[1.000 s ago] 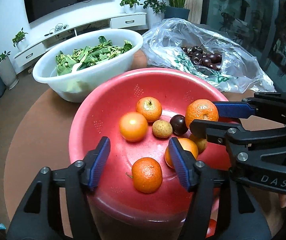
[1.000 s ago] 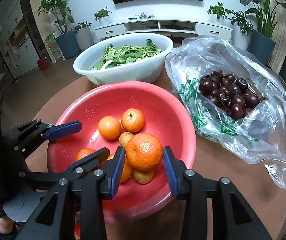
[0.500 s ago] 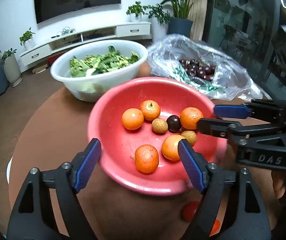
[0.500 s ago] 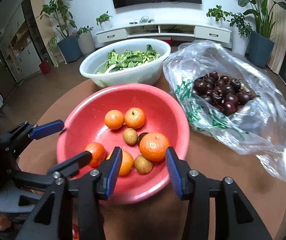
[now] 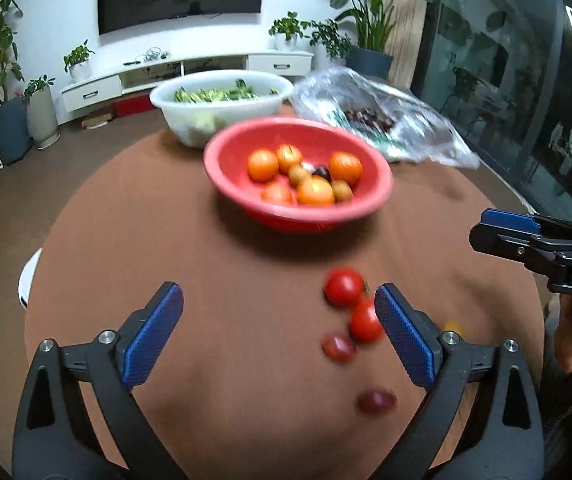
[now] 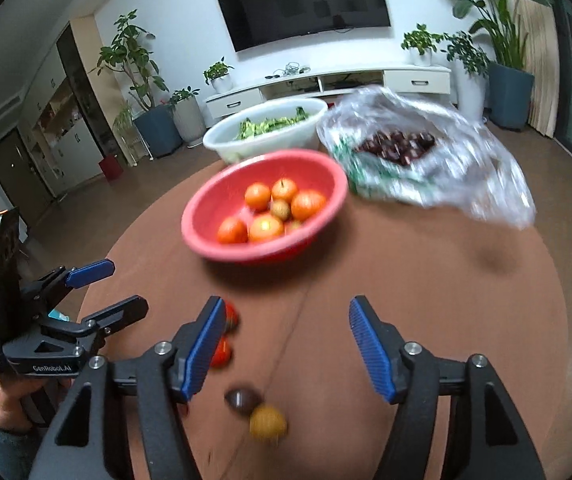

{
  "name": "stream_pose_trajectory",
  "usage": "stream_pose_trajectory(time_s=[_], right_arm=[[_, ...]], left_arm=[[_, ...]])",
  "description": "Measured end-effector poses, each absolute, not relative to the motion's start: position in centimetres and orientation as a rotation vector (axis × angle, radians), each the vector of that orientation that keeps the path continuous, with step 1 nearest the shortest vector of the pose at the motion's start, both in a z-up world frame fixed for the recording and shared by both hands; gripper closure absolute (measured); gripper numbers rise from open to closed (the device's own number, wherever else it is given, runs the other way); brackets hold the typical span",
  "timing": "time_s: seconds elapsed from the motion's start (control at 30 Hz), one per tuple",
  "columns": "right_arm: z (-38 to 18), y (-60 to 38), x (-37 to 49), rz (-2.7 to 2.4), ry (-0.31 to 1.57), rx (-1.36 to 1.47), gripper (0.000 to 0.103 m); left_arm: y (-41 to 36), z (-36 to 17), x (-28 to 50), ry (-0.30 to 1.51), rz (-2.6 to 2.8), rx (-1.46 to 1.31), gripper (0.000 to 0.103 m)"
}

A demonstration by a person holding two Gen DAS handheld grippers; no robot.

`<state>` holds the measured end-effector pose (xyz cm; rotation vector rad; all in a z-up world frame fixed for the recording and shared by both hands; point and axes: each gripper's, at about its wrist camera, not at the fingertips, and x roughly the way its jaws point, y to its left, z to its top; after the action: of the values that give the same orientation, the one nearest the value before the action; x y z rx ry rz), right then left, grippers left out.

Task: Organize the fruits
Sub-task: 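Move both open tools back to the remaining fruit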

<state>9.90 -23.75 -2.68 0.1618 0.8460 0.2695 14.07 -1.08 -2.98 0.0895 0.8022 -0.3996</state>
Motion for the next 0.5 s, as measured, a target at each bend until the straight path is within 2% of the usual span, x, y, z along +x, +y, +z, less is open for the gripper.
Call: stream_pose_trajectory(time_s=[0.37,0.5], right_arm=[[-6.5,-22.5,5.3,0.271,0.911,0.096,0.036],[-7.0,-22.3,5.0,0.268,0.915,0.075,0.041]], left_arm=[[-4.0,-7.5,7.7,0.903,-0.398,0.205,0.006],[-3.9,-7.9,7.3,0.898,-0.382,0.214,0.006]])
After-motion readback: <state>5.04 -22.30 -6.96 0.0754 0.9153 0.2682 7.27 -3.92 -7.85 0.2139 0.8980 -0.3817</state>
